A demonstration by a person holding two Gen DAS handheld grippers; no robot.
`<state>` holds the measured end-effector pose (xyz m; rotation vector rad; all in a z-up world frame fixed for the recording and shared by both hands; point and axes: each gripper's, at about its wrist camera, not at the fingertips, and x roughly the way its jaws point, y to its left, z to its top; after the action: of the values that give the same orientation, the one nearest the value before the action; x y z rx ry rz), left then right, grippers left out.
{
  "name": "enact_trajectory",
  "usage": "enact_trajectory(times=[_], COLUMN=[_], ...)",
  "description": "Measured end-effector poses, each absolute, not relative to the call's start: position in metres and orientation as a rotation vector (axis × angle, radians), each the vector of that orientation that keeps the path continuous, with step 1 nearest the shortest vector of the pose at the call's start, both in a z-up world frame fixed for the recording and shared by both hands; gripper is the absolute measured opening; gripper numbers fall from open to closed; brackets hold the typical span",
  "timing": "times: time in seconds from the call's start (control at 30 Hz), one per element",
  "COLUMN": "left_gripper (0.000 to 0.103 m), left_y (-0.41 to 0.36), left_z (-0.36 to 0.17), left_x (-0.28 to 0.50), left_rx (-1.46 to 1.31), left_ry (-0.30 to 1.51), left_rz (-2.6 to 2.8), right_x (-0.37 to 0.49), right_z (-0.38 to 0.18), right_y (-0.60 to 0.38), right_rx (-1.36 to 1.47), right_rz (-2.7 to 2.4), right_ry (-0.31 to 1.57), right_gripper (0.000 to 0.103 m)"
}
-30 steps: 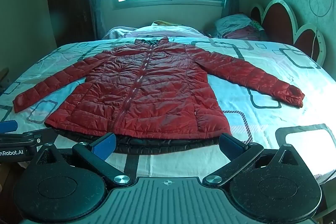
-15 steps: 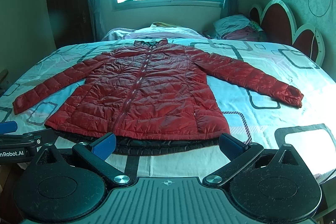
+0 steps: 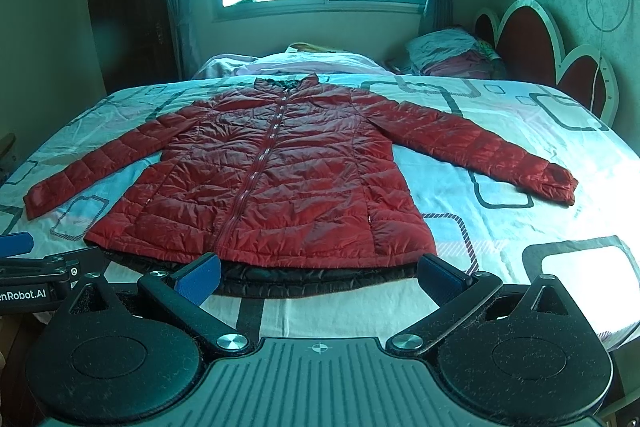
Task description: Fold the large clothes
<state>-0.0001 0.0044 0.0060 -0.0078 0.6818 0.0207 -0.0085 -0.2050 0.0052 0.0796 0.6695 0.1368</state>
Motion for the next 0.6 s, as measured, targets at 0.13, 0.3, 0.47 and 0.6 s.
enact_trajectory(times=[0.13, 0.3, 0.47, 0.6], left_gripper=[0.103, 0.103, 0.103, 0.103], left_y=[0.0032, 0.0032, 0.0027, 0.0028], left_z=[0.0064, 0.0064, 0.0064, 0.0062], left_x=[-0.0003, -0.0002, 0.0007, 0.0002], left_rx=[-0.005, -0.005, -0.004, -0.005], left_ry=[0.681, 0.682, 0.681, 0.681], left_rz=[0.022, 0.021, 0.021, 0.022], right_x=[-0.0090, -0.0089, -0.0090, -0.0091], right_z=[0.0057, 0.0060, 0.0063, 0.0065], right_y=[-0.2057, -0.2055, -0.2056, -0.2057], right_rx=[0.080, 0.080, 0.079, 0.079], right_rz=[0.138, 0.138, 0.137, 0.137], right_ry=[0.668, 0.669, 0.668, 0.669], right_gripper=[0.103, 0.103, 0.103, 0.103])
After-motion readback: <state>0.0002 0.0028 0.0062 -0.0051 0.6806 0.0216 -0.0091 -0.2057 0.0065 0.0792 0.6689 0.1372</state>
